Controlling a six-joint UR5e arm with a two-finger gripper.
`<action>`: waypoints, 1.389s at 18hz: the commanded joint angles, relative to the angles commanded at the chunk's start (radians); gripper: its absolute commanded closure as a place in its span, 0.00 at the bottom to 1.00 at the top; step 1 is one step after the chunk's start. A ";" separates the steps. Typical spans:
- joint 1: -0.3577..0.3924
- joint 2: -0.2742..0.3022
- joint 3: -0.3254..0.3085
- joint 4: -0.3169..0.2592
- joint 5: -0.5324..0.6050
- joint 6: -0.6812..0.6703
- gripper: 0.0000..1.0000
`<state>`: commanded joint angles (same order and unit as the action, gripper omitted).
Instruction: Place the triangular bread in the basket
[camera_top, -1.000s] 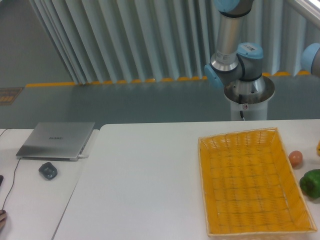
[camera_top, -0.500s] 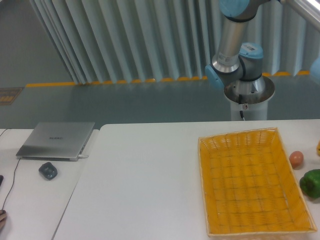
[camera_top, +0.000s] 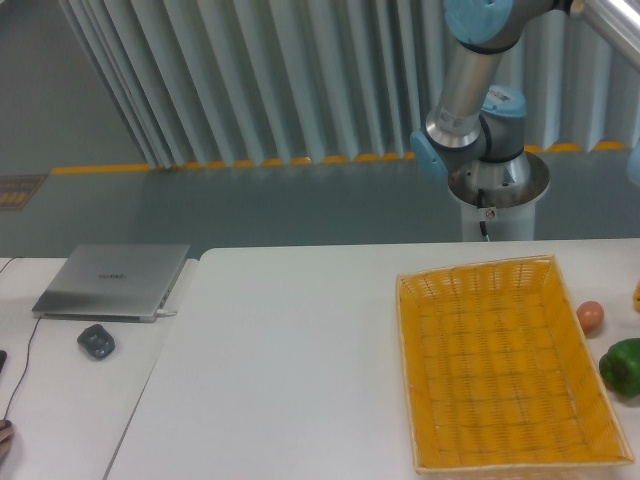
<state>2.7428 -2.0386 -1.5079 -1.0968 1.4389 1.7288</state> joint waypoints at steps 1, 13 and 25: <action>0.000 -0.003 0.000 0.000 0.000 0.003 0.00; -0.002 -0.029 0.000 0.023 0.005 0.017 0.20; 0.009 -0.019 0.011 0.018 0.008 0.061 1.00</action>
<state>2.7519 -2.0571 -1.4972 -1.0784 1.4466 1.7902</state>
